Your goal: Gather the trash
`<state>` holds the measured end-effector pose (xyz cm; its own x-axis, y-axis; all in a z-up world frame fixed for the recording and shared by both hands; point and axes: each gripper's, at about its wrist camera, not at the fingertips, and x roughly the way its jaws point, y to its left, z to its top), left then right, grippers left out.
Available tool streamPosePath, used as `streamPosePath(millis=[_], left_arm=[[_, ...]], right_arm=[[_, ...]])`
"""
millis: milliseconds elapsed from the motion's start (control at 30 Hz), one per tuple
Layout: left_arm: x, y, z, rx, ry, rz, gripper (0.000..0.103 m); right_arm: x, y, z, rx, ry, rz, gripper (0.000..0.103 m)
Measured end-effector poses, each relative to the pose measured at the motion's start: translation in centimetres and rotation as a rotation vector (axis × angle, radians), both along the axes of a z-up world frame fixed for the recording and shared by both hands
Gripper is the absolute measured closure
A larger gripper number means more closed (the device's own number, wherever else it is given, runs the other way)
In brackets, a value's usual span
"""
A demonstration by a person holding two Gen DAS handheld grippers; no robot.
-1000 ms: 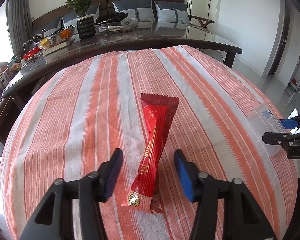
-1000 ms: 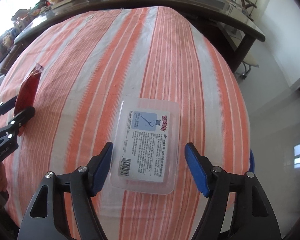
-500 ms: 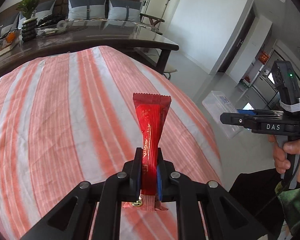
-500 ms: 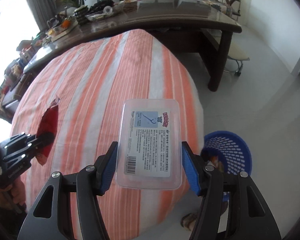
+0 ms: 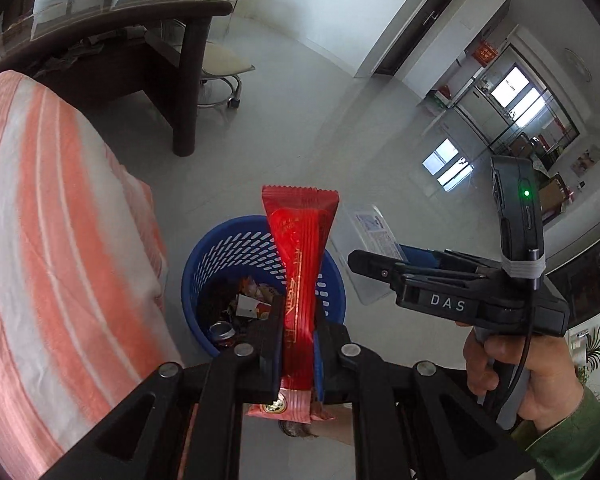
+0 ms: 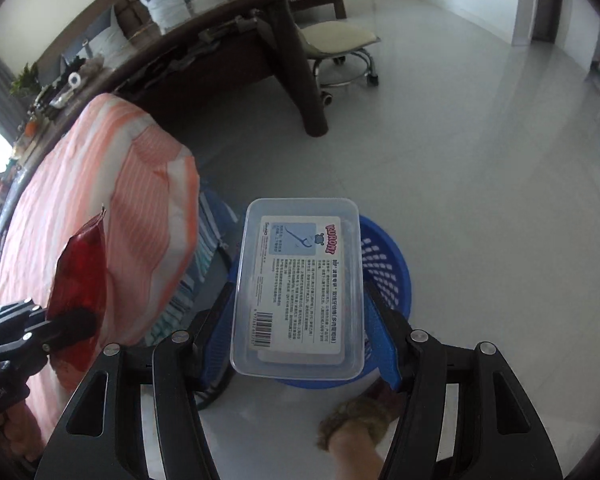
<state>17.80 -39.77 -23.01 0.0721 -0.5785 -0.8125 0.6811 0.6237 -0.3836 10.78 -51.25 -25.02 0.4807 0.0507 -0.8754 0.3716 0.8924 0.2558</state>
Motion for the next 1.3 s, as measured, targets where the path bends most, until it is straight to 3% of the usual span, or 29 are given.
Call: streamPosePath(millis=[167,200,233,267,333,433,500,567,633,733,867,1033,1200,1300], left_arm=[[1.4,-3.6,-3.1,0.045,0.024,-0.009,0.088],[1.7,-4.1,-3.7,0.045,0.04,-0.005,0.075],[2.0,-4.4,-4.1,0.036,0.056,0.003,0.053],[2.3,-4.4,-4.2,0.016,0.058,0.019,0.045],[2.4,-4.4,-4.0,-0.009,0.038,0.047,0.042],[2.1,-4.6,-3.0,-0.003,-0.001,0.035,0.042],[1.2,-4.1,-1.4,-0.006,-0.068,0.027,0.039],[-0.3,-3.4,0.4,-0.014,-0.137,0.029,0.034],[-1.7,-2.2,2.2,-0.031,-0.176,0.03,0.015],[-3.7,-0.8,3.5,-0.027,-0.199,-0.002,0.013],[-6.0,0.3,3.9,0.058,-0.252,0.003,0.012],[-9.3,2.0,3.8,0.13,-0.33,0.017,0.012],[-11.5,2.6,4.0,0.197,-0.404,0.049,0.012],[-11.6,3.2,4.2,0.199,-0.393,0.089,0.012]], right_arm=[[0.3,-2.8,-4.3,0.079,-0.002,-0.061,0.04],[0.4,-3.2,-5.1,0.097,-0.004,-0.074,0.039],[0.5,-3.6,-6.0,0.121,-0.006,-0.088,0.038],[0.5,-4.0,-6.8,0.143,-0.011,-0.102,0.032],[0.1,-4.9,-7.8,0.149,-0.02,-0.141,0.025],[-0.8,-5.7,-7.6,0.14,-0.041,-0.166,0.022],[-1.6,-6.3,-6.6,0.13,-0.052,-0.187,0.018],[-2.6,-6.4,-4.7,0.084,-0.05,-0.196,0.008],[-3.6,-5.9,-2.6,0.042,-0.053,-0.189,0.0],[-6.3,-5.0,0.3,0.007,-0.048,-0.174,0.0],[-10.0,-2.9,3.0,-0.029,-0.03,-0.178,0.0],[-14.3,0.9,5.8,-0.189,-0.019,-0.149,0.0],[-16.7,3.4,7.2,-0.269,-0.014,-0.138,0.0],[-17.9,3.8,7.5,-0.261,-0.028,-0.155,0.0]])
